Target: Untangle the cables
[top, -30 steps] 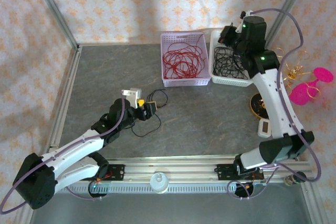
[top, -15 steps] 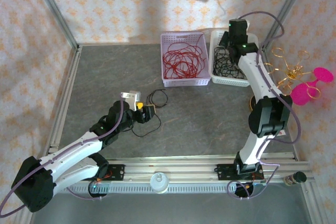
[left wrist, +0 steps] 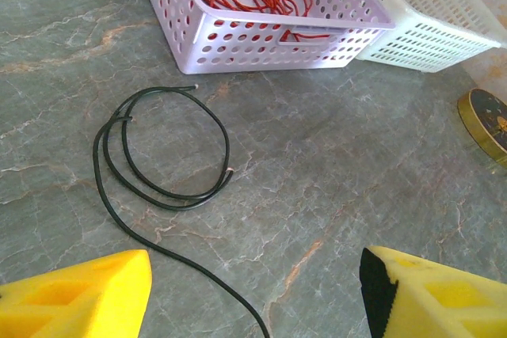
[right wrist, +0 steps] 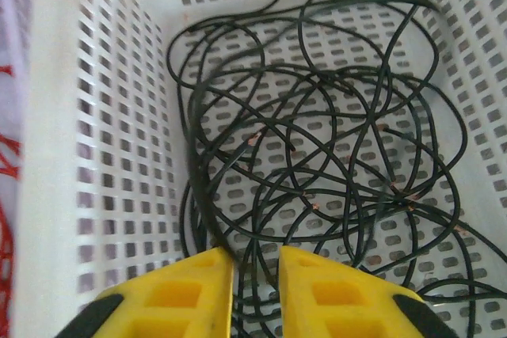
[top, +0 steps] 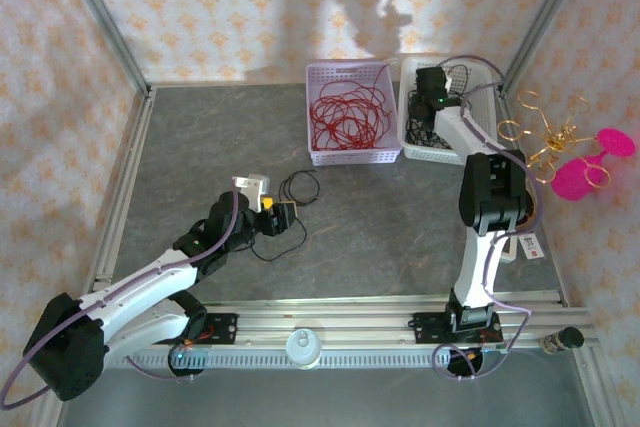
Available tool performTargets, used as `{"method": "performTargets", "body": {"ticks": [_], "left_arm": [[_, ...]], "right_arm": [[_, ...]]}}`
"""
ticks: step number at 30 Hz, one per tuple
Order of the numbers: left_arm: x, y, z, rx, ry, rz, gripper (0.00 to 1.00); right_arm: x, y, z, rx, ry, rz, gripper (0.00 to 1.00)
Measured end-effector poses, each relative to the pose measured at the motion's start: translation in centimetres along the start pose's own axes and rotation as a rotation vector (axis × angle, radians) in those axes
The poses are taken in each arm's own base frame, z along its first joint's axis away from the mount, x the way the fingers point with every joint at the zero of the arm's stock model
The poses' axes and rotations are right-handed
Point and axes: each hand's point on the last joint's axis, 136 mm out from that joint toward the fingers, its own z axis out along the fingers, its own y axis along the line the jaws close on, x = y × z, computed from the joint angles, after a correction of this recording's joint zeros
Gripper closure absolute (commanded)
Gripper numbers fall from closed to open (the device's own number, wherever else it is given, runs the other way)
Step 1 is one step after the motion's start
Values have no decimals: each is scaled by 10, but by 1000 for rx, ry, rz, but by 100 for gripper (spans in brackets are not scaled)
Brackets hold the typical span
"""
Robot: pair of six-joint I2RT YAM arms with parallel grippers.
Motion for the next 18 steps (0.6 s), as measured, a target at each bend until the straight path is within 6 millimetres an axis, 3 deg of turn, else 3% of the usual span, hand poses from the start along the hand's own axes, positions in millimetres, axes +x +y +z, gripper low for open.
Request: {"method": "performTargets", "body": {"ticks": [2,5,10,14,18], "left_arm": [[0,0,0,0,0,0,29],[0,1,0,-4,1,-10,29],[14,18,6,-91,47,-51,33],[28,35,9,-182,107,-77,37],[42,46,10,-250,175,-102,42]], "right_arm": [[2,0,7,0,11,-2,63],[-1,3,9,-14,13,5,59],[-14,11,-11,-73,-20,29,57],[-18,17,-60,-131,-86,31,56],[1,45,-136,-284,-198,3,56]]}}
